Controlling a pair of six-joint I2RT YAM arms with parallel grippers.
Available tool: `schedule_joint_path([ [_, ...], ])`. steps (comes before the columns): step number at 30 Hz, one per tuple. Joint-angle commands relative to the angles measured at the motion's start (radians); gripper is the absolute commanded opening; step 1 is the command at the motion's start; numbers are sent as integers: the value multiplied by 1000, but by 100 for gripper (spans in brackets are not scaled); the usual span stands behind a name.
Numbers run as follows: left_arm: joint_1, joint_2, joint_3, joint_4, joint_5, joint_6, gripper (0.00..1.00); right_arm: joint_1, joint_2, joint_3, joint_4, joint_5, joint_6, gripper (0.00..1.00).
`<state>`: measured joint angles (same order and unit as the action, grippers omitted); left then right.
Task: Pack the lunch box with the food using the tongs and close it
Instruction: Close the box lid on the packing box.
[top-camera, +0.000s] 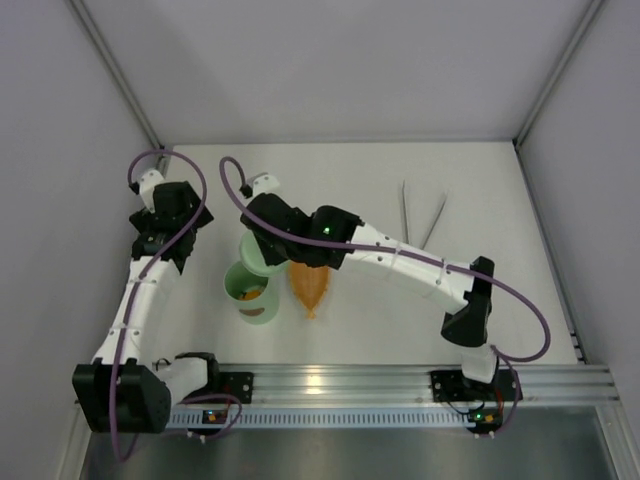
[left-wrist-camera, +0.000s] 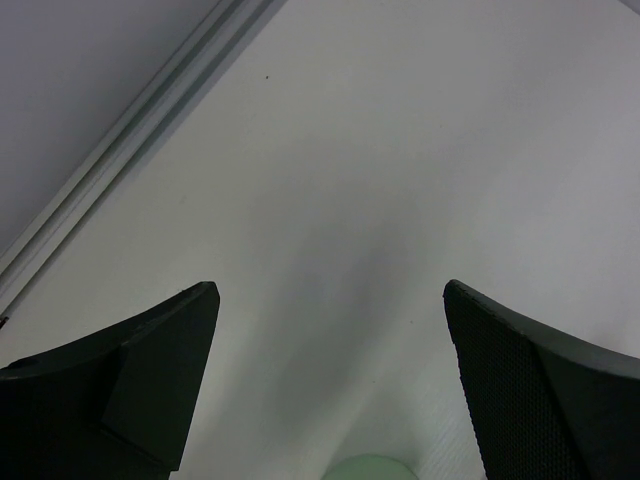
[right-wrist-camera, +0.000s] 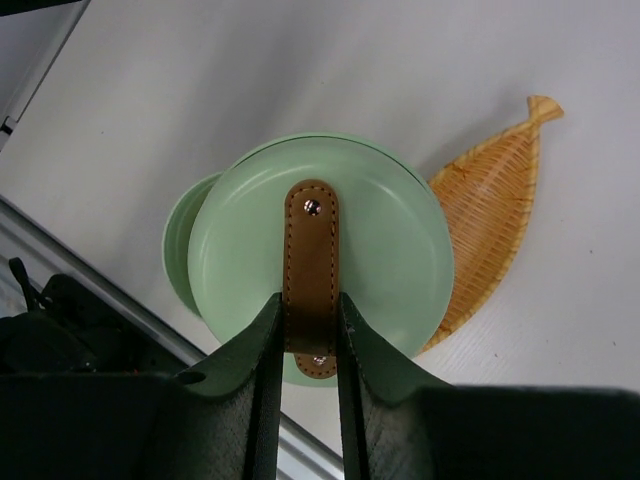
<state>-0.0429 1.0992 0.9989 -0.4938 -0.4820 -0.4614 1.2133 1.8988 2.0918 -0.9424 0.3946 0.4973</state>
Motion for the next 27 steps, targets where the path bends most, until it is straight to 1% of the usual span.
schedule_joint_path([
  [1, 70, 36, 30, -11, 42, -68, 99, 37, 43, 140, -35, -6, -39, 0],
  [4, 112, 50, 26, -6, 75, -94, 99, 43, 100, 192, -35, -34, -49, 0],
  [9, 150, 54, 15, -2, 92, -118, 99, 61, 149, 205, 4, -59, -60, 0],
  [18, 166, 59, 15, -2, 103, -129, 99, 81, 204, 212, 47, -102, -65, 0],
  [27, 166, 59, 14, 4, 125, -118, 99, 81, 246, 212, 65, -105, -69, 0],
])
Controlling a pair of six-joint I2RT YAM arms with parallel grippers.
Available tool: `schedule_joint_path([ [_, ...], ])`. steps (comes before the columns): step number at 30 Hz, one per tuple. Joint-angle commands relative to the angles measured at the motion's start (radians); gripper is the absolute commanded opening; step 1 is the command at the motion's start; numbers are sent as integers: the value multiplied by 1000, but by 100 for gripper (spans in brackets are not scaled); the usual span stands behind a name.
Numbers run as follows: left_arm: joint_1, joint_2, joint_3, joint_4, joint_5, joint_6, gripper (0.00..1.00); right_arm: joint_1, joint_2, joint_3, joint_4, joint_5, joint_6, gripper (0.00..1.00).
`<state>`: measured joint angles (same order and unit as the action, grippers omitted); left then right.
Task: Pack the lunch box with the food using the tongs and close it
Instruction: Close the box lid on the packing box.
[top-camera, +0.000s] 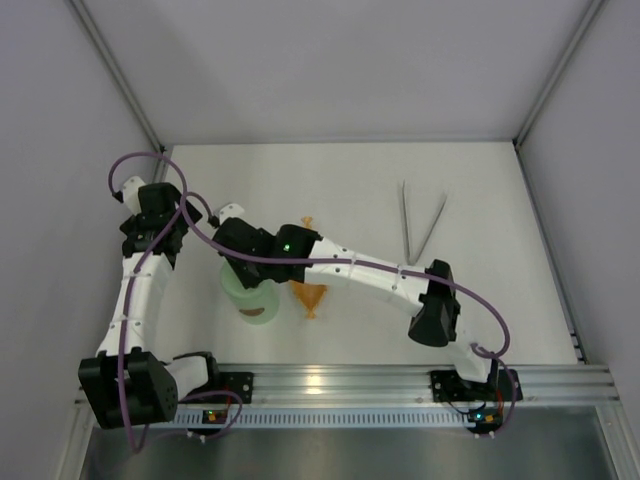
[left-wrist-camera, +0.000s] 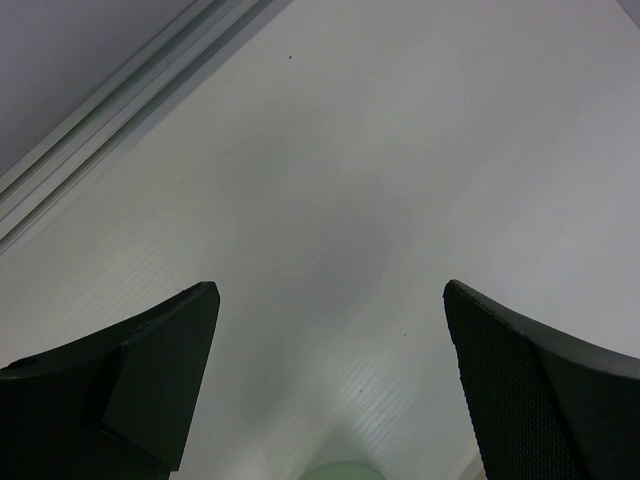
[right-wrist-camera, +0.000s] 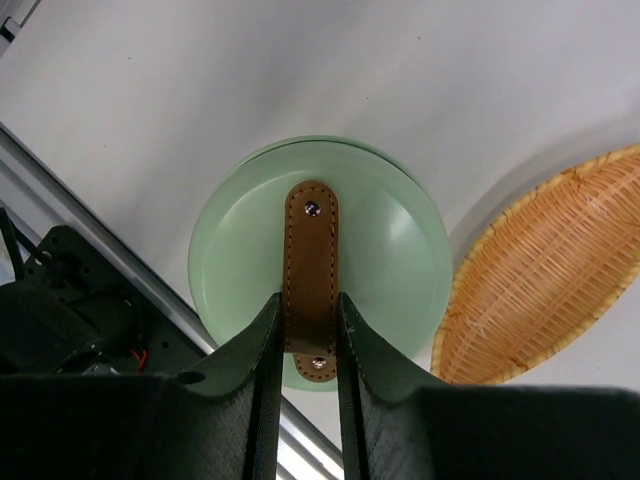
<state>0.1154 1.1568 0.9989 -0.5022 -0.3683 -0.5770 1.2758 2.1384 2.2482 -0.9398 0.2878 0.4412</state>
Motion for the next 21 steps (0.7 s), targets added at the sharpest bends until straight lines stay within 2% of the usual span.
schedule_joint_path([
  [1, 7, 1, 14, 13, 12, -1, 99, 19, 12, 57, 64, 2, -13, 0],
  [9, 7, -2, 12, 14, 19, 2, 99, 19, 25, 56, 62, 4, -10, 0],
  [21, 6, -3, 10, 17, 29, 6, 99, 19, 54, 48, 98, -10, -25, 13],
])
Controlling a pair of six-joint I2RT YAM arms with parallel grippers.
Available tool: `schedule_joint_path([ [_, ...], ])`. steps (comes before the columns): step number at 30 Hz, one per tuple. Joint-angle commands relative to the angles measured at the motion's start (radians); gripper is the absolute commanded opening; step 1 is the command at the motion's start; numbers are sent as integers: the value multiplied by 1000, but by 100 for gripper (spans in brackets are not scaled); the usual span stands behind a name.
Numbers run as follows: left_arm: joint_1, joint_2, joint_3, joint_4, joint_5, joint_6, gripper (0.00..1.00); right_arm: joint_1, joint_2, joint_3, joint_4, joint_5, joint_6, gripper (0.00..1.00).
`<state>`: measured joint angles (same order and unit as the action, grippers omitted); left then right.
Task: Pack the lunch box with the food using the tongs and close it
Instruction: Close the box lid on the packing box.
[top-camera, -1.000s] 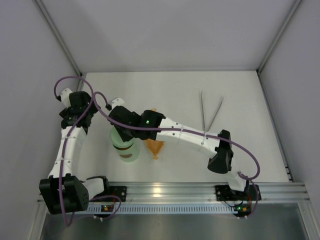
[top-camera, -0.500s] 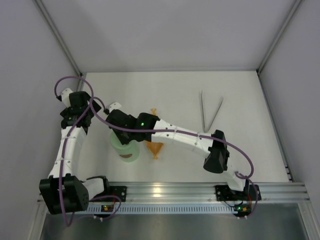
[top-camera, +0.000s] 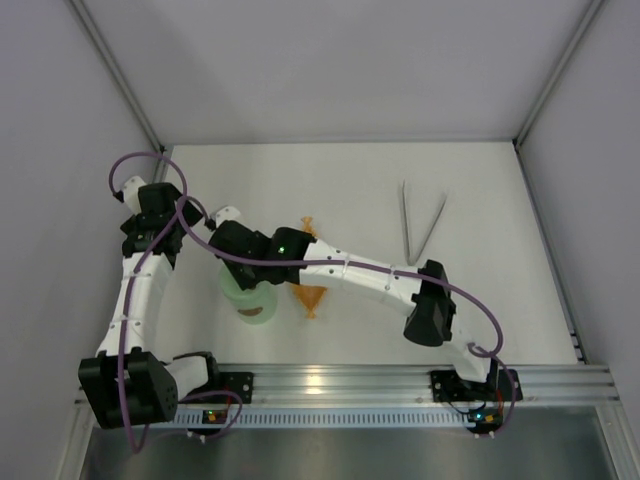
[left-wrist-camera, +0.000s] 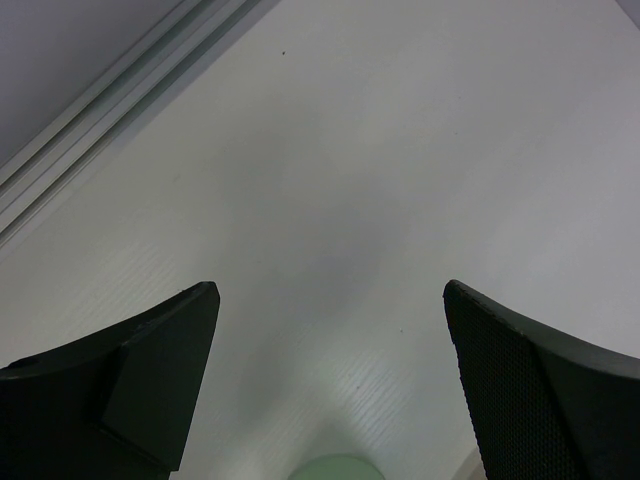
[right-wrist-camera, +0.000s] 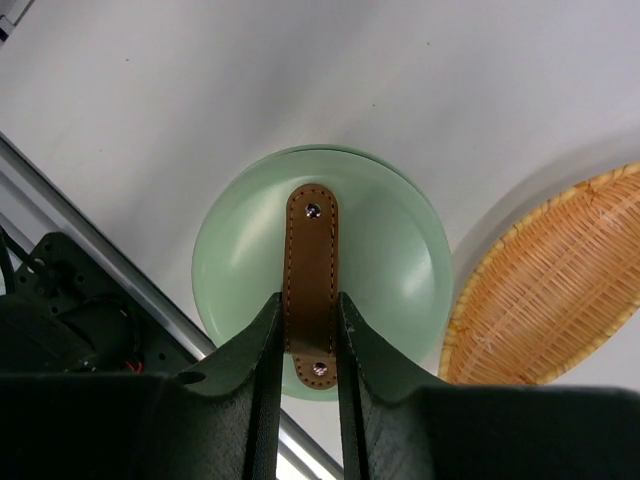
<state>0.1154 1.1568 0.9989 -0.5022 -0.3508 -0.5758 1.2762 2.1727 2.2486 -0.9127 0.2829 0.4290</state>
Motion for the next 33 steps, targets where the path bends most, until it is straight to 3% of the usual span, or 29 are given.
schedule_joint_path([
  [1, 7, -3, 9, 17, 13, 5, 99, 18, 21, 45, 75, -5, -13, 16],
  [13, 7, -3, 9, 17, 15, 7, 99, 17, 35, 0, 95, 10, -19, 45],
  [25, 6, -3, 9, 17, 18, 7, 99, 18, 26, -43, 103, 16, -26, 48],
  [33, 7, 0, 10, 19, 24, 7, 99, 18, 12, -78, 106, 24, -42, 56],
])
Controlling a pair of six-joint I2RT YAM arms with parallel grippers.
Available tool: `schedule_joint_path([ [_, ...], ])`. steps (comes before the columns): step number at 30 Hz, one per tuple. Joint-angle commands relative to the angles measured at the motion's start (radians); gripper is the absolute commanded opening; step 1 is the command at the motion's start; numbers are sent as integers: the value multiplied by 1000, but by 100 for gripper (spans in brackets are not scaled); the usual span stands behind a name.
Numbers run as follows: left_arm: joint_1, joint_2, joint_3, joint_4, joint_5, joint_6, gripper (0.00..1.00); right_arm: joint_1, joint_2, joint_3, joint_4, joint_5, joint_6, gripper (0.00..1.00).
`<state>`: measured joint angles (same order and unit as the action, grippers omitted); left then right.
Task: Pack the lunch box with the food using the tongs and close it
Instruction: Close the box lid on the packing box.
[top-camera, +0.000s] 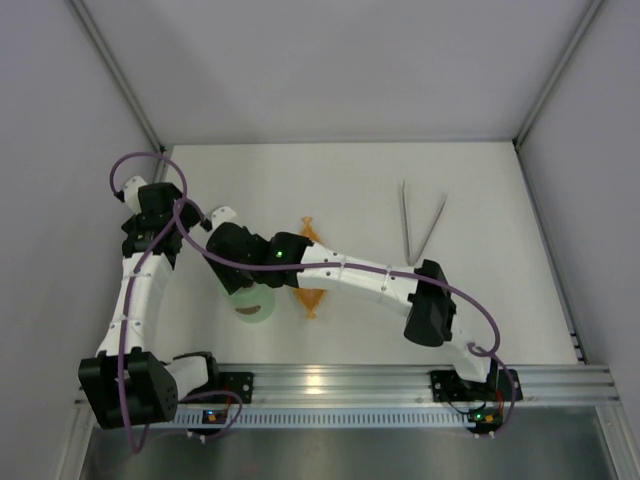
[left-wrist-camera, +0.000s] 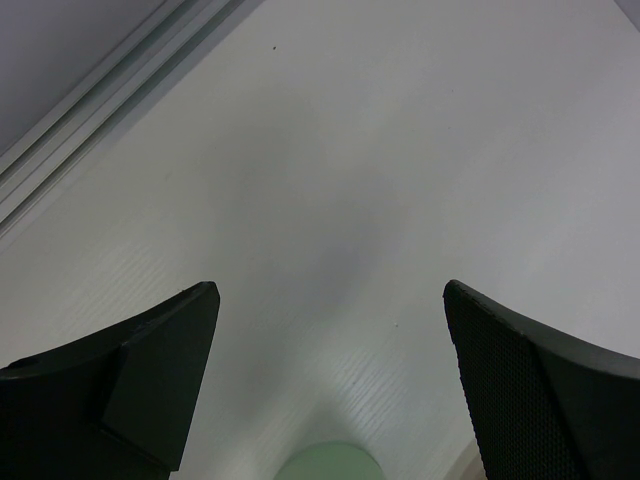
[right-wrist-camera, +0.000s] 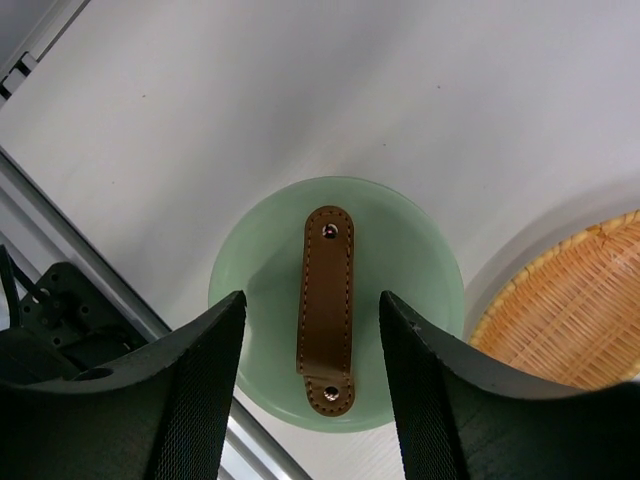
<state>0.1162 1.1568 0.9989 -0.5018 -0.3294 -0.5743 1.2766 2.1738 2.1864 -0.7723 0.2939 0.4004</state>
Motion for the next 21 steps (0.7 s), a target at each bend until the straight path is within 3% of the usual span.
schedule_joint_path([
  [1, 5, 1, 10, 20, 4, 5, 99, 18, 18, -14, -39, 11, -14, 56],
  [21, 7, 1, 9, 19, 7, 7, 99, 92, 43, -211, -27, 189, 9, 54],
])
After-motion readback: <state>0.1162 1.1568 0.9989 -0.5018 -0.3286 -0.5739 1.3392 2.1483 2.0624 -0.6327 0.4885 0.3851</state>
